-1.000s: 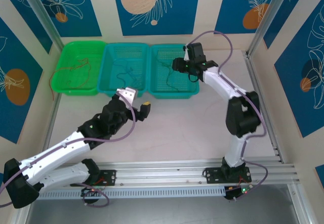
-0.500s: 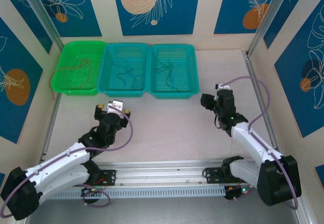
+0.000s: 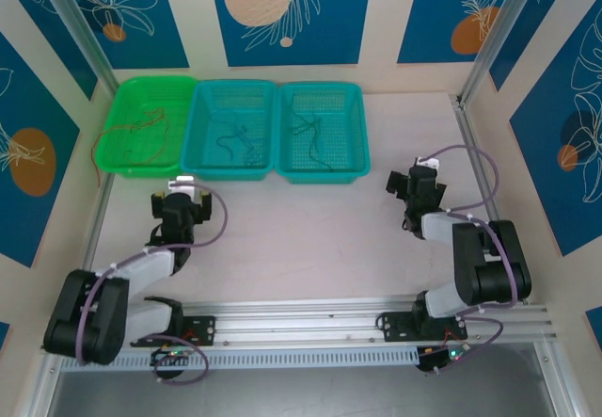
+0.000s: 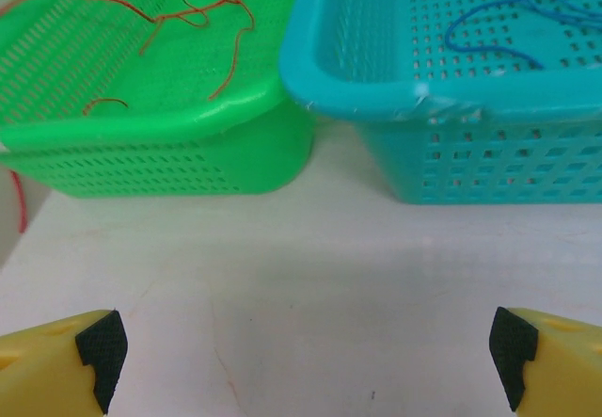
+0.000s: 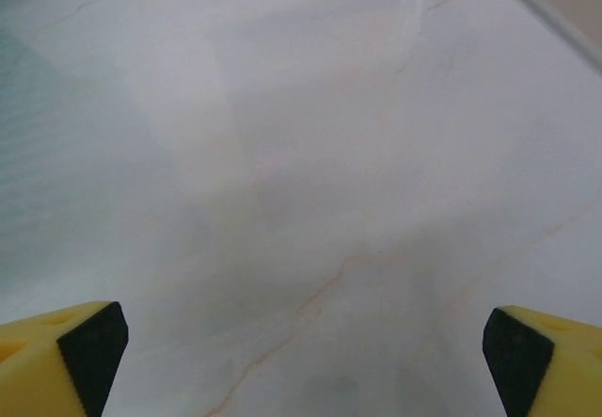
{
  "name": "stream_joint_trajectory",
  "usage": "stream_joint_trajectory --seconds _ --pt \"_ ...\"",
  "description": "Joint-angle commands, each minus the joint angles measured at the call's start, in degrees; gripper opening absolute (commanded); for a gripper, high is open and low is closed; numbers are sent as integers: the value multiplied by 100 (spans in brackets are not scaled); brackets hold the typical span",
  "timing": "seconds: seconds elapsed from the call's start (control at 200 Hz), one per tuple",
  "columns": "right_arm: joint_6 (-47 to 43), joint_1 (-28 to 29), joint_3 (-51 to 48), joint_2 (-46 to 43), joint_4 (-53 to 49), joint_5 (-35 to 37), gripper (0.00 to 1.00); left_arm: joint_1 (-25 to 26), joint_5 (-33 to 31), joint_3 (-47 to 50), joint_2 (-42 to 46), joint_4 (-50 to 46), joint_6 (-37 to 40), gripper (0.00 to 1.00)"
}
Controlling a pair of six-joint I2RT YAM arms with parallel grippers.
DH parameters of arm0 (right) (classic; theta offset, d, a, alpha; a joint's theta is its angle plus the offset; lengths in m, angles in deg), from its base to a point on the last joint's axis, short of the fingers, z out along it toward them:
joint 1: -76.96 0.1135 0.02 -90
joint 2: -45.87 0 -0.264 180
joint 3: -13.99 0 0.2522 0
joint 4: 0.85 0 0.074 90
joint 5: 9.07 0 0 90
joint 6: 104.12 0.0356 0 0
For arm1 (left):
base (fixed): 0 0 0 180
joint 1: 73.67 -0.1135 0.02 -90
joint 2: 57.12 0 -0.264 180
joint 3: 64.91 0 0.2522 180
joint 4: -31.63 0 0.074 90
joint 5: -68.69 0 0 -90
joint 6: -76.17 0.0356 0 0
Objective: Untangle the cables
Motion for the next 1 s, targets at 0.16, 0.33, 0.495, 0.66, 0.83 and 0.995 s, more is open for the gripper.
stream_joint_trajectory --seconds 0.16,0.33,0.495,0.66,0.83,0.995 --pt "-547 -64 -68 70 1040 -1052 99 -275 1314 -139 -1645 2388 301 100" --pt "-553 -60 -87 70 1065 -1046 99 -461 1340 -470 -1841 1998 88 100" --pt "-600 -85 99 106 793 -1227 99 -477 1227 -486 -1814 1901 20 100" --pt "-568 -106 2588 1490 -2774 -1698 99 -475 1232 -487 -1807 1862 20 100" --pt "-1103 561 4688 3178 -4809 -693 99 -482 1258 -491 -1813 1871 23 100" --pt "-1613 696 1743 1034 -1453 -1237 99 -493 1300 -496 -1806 1859 26 100"
